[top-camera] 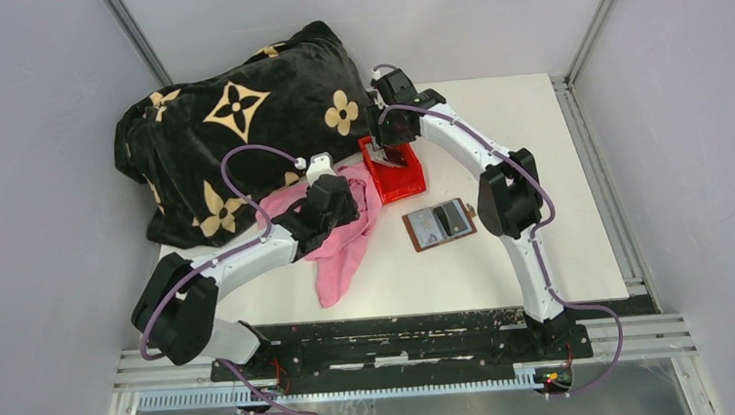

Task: Put the credit cards into the card holder
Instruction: Pick up the credit card from the storage box.

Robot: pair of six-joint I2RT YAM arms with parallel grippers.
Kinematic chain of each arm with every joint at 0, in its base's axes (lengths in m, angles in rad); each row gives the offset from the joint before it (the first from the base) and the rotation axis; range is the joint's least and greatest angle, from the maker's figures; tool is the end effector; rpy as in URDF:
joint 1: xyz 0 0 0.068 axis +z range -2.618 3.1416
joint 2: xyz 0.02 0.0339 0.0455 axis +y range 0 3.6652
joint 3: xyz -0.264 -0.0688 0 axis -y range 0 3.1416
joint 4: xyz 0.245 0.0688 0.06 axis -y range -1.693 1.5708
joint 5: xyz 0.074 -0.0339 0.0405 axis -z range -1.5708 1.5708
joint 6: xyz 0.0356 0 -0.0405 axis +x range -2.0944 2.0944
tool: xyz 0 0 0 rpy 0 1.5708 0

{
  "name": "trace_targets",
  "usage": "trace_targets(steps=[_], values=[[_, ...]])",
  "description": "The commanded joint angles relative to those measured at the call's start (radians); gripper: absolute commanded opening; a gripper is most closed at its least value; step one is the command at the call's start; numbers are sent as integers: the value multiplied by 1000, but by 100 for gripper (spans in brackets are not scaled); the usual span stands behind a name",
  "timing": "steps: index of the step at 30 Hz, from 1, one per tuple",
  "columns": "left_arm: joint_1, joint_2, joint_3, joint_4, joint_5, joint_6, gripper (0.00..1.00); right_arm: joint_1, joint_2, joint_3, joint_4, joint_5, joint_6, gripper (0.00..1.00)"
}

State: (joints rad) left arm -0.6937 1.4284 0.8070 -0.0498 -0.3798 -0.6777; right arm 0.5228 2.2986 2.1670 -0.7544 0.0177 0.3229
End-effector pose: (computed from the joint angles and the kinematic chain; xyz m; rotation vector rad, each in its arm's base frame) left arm 0.2395 -0.1820 0.2144 -0.1864 2.1999 -0.3450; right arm 0.4471 0.2569 0.2531 -0.2405 2.4768 0.3439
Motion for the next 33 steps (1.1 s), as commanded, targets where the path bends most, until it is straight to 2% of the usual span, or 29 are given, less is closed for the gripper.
trace_targets(steps=[1,20,33], values=[[16,-33,0,44,28,50,50,-2,4,11,-2,-9,18,63],[48,-41,-17,70,76,85,50,-20,80,-6,9,-78,127,62],[58,-36,-18,82,79,90,50,-31,80,-19,55,-148,192,54]])
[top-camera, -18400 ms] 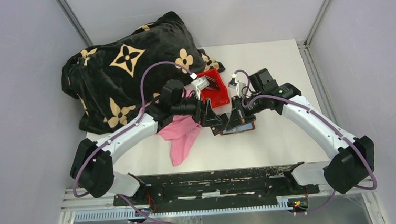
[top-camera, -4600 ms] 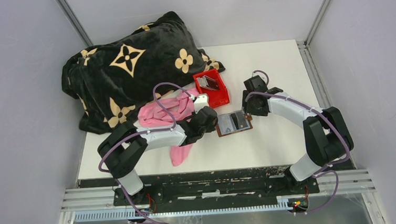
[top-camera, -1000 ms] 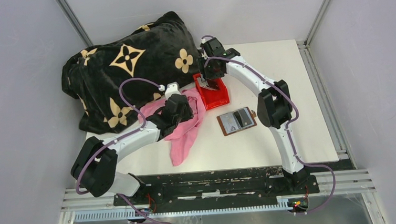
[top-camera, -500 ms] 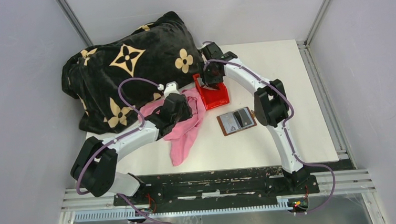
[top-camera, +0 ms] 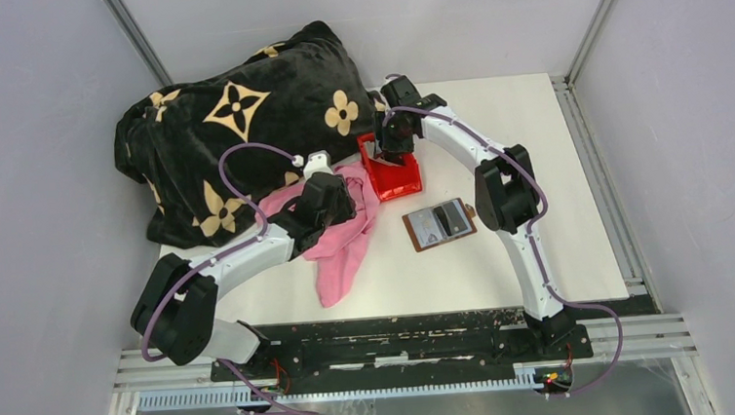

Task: Put the credit cards into the card holder
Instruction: Pick up the credit card from the storage box.

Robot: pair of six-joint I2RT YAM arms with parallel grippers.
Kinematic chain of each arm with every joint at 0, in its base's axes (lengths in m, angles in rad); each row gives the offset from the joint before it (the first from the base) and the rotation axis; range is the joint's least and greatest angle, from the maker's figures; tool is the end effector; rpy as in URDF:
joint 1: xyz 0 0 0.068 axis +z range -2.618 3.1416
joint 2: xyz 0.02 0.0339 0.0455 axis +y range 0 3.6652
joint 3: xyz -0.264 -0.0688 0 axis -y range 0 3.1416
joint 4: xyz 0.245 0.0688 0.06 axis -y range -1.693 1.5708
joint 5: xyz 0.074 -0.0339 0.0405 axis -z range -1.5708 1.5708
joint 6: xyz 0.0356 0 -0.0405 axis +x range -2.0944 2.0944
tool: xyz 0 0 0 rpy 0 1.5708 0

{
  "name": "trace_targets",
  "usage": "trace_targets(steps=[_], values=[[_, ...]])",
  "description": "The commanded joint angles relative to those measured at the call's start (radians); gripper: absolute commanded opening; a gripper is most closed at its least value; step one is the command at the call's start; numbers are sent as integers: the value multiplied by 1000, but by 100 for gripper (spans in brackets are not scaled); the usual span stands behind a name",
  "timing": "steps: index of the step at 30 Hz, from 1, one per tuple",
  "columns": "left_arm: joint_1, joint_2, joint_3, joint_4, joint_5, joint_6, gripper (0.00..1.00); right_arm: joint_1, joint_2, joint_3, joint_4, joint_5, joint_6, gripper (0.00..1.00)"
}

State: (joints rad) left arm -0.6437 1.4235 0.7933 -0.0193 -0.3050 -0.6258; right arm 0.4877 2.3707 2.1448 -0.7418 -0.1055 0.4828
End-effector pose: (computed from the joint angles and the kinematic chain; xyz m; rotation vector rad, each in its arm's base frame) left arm 0.2468 -0.1718 0.2134 -0.1484 2.2060 -0.3759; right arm 0.4608 0.2487 0.2109 -0.0493 2.6112 0.5008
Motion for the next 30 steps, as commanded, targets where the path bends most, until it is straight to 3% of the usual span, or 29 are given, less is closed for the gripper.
trace_targets(steps=[1,11,30], values=[[9,-30,-4,52,4,38,50,4,6,7,43,-25,33,53],[10,-20,-3,62,8,32,50,1,3,50,25,9,18,47],[12,-5,5,65,19,32,49,-46,75,202,-48,33,-12,50]])
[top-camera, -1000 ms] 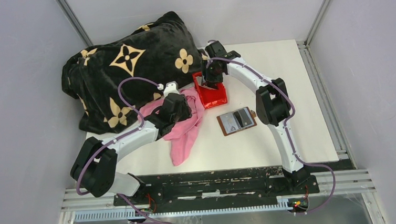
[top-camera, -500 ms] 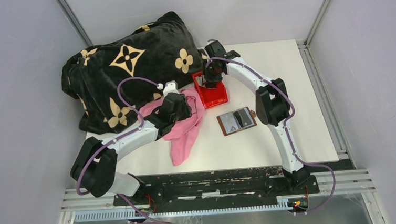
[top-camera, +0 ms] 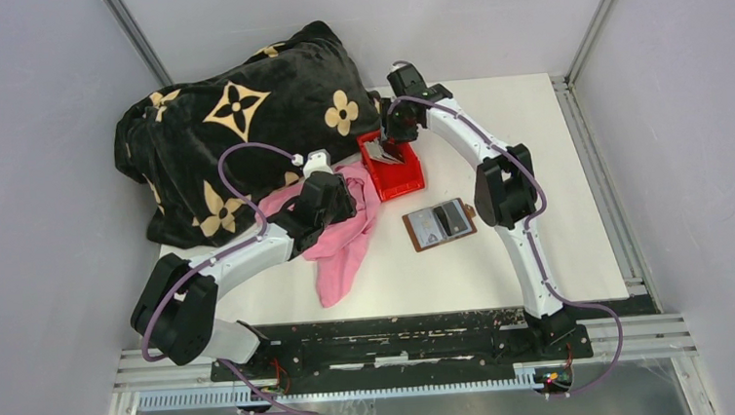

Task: Put the credit cards into the card holder
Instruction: Pick up the credit card from the storage box.

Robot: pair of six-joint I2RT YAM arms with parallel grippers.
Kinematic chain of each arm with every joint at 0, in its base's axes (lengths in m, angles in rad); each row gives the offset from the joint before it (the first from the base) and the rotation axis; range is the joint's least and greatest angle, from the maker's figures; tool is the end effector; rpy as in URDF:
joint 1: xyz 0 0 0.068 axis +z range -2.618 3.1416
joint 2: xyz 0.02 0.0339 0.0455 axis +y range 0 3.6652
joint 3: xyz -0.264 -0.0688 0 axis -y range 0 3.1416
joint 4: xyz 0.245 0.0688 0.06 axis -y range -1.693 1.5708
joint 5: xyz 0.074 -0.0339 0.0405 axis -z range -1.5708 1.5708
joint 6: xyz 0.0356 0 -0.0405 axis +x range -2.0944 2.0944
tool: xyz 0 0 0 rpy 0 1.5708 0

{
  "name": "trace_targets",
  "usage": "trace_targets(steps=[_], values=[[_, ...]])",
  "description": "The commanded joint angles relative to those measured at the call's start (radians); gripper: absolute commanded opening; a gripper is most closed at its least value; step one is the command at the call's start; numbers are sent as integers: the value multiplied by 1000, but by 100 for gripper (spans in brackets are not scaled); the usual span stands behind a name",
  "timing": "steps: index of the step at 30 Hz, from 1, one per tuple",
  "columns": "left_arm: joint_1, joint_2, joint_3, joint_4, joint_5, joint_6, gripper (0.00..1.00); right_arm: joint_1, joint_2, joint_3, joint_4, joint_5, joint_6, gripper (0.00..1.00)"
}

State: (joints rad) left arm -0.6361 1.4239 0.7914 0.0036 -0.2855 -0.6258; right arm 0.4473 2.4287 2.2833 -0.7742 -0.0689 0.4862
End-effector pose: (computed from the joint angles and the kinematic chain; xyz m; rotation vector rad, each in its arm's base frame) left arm 0.2488 -0.1713 0.2146 -0.1492 2.1942 -0.4043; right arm 0.4833 0.2346 0.2229 0.0199 2.5508 0.4660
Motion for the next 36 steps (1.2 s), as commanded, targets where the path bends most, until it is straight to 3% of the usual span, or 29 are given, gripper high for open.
trace_targets(steps=[1,8,36], values=[[4,-5,7,43,-1,31,49,-6,18,65,-15,-14,-13,51],[4,3,9,47,1,30,49,-8,18,63,-26,-5,-25,54],[6,47,38,62,18,29,48,-43,-77,7,-2,43,-41,52]])
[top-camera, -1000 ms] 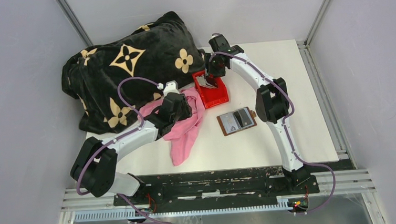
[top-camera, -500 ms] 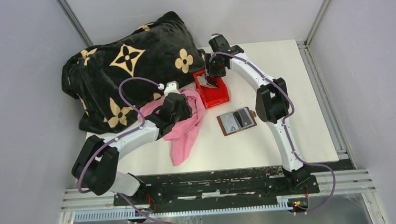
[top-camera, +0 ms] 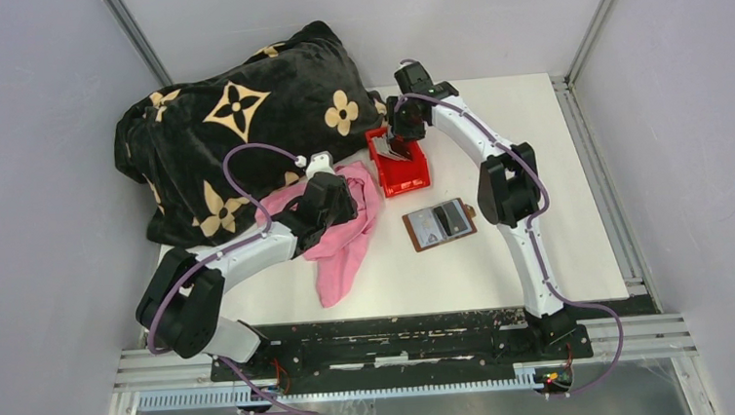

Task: Put the credit cards into the card holder
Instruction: Pick up the credit card from the storage box.

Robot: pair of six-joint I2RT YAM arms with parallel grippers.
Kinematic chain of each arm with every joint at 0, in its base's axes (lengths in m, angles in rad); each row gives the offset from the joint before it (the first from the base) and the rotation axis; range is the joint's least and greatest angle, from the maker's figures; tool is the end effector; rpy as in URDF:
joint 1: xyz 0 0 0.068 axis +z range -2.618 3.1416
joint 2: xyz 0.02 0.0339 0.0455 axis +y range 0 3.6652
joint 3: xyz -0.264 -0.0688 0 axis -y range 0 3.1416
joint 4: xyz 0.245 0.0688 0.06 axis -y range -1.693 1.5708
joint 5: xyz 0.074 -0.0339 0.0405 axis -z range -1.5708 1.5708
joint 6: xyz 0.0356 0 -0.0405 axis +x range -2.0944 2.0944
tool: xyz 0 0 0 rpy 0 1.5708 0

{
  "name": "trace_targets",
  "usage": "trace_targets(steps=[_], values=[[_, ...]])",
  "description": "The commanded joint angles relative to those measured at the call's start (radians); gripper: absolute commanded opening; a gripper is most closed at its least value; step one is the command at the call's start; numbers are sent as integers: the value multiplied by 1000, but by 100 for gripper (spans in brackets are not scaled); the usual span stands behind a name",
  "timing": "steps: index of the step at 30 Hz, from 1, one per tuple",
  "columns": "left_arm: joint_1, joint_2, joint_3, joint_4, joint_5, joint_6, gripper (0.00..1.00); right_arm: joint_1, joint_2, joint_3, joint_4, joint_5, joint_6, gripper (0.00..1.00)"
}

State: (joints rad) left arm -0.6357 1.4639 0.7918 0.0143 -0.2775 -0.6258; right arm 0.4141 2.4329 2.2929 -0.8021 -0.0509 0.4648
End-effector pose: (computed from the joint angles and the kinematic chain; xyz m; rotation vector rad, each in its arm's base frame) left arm 0.2525 -0.1742 0.2042 -0.1414 2.2230 -0.3930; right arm 0.4898 0.2173 0.2219 0.0438 2.5625 0.4135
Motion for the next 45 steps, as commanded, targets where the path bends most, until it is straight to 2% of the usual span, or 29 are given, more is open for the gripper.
trace_targets(steps=[1,27,45], values=[[5,7,38,51,11,30,48,-11,-86,-6,28,25,-20,52],[5,17,32,64,25,2,48,-36,-119,-56,40,16,-29,51],[5,34,35,91,42,-13,48,-35,-141,-60,-25,198,-136,40]])
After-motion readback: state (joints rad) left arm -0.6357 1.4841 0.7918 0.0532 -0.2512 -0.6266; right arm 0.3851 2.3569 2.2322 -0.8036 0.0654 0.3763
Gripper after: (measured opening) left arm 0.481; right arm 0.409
